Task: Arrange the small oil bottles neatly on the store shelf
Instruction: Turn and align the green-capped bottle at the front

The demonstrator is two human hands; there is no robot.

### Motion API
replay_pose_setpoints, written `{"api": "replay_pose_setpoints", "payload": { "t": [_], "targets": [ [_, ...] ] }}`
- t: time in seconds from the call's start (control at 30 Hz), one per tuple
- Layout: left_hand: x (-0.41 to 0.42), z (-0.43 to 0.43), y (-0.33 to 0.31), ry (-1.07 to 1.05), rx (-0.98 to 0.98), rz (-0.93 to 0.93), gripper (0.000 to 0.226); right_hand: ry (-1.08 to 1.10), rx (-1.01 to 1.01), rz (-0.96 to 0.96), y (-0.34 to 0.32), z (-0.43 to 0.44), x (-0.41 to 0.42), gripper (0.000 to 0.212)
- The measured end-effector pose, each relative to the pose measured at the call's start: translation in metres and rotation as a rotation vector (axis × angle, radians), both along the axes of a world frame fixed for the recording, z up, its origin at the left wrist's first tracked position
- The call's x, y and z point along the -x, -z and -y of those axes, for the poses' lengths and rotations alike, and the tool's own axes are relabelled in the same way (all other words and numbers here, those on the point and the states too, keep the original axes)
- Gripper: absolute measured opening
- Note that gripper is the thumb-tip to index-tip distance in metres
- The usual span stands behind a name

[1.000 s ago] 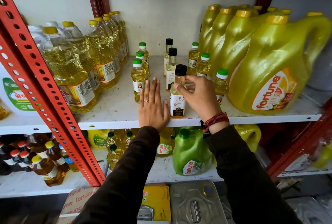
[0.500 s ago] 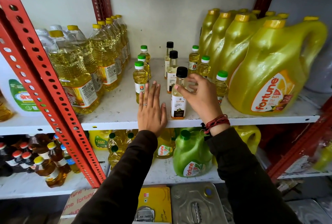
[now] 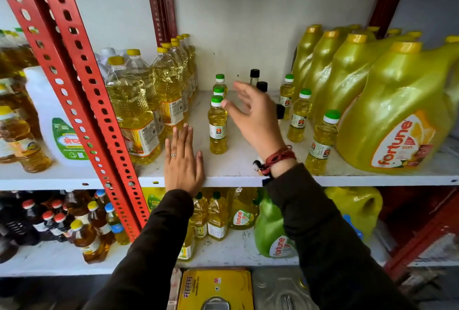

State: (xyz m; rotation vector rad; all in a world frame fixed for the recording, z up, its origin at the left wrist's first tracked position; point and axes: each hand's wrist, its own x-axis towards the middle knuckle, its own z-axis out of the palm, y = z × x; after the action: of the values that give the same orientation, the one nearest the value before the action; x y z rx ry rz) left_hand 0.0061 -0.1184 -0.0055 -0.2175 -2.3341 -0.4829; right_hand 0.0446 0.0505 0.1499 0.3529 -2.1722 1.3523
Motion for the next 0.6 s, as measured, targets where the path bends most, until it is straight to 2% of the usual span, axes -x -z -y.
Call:
{"api": "replay_pose_setpoints", "payload": {
  "t": [0.13,0.27,0.47,0.6],
  "targets": [
    [0.004,0.009,0.003,0.011,0.042,0.002,0.066,0.011,-0.013,0.190,0.015,0.020,0.038,0.050],
    [0.006,0.009,0.004,-0.004,0.055,0.005,0.068,0.011,-0.023,0.313,0.028,0.027,0.067,0.038],
    [0.006,0.009,0.005,-0.013,0.062,-0.007,0.068,0.074,-0.016,0.272,0.039,0.028,0.073,0.032],
    [0.006,0.009,0.005,-0.017,0.064,-0.010,0.069,0.160,-0.011,0.238,0.042,0.026,0.074,0.041]
  ]
}}
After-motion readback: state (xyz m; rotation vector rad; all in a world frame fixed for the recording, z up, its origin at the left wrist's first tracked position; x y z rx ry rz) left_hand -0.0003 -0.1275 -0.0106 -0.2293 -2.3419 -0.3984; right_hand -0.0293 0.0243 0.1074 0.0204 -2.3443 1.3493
